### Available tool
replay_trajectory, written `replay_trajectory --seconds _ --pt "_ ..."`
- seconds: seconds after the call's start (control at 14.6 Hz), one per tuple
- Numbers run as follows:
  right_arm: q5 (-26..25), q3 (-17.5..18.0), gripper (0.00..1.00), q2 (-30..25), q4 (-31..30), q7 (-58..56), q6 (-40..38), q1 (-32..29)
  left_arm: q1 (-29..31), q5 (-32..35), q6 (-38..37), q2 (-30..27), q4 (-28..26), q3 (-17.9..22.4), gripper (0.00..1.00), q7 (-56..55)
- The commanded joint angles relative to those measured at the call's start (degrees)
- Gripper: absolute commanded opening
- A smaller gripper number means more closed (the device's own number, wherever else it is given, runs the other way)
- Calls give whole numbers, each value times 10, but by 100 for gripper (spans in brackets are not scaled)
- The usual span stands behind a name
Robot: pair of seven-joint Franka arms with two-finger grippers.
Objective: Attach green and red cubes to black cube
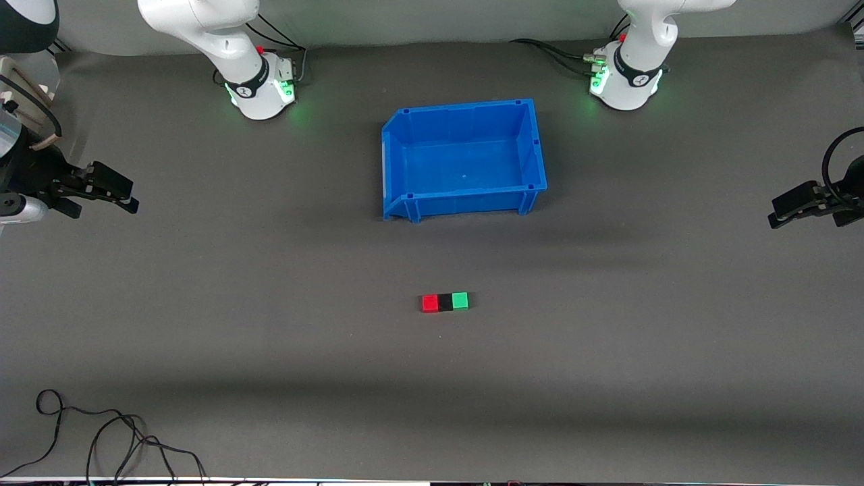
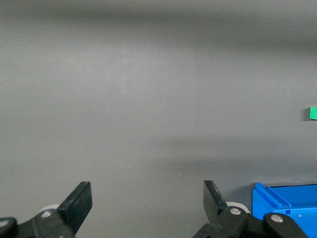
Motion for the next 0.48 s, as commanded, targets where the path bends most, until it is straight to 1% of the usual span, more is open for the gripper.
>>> replay_trajectory --seconds 0.0,0.41 --pt "-10 10 100 -10 -10 -10 9 -9 -11 -6 -28 4 12 10 100 33" --pt "-10 12 100 -10 -10 -10 9 -9 -12 -9 -28 5 5 10 100 24"
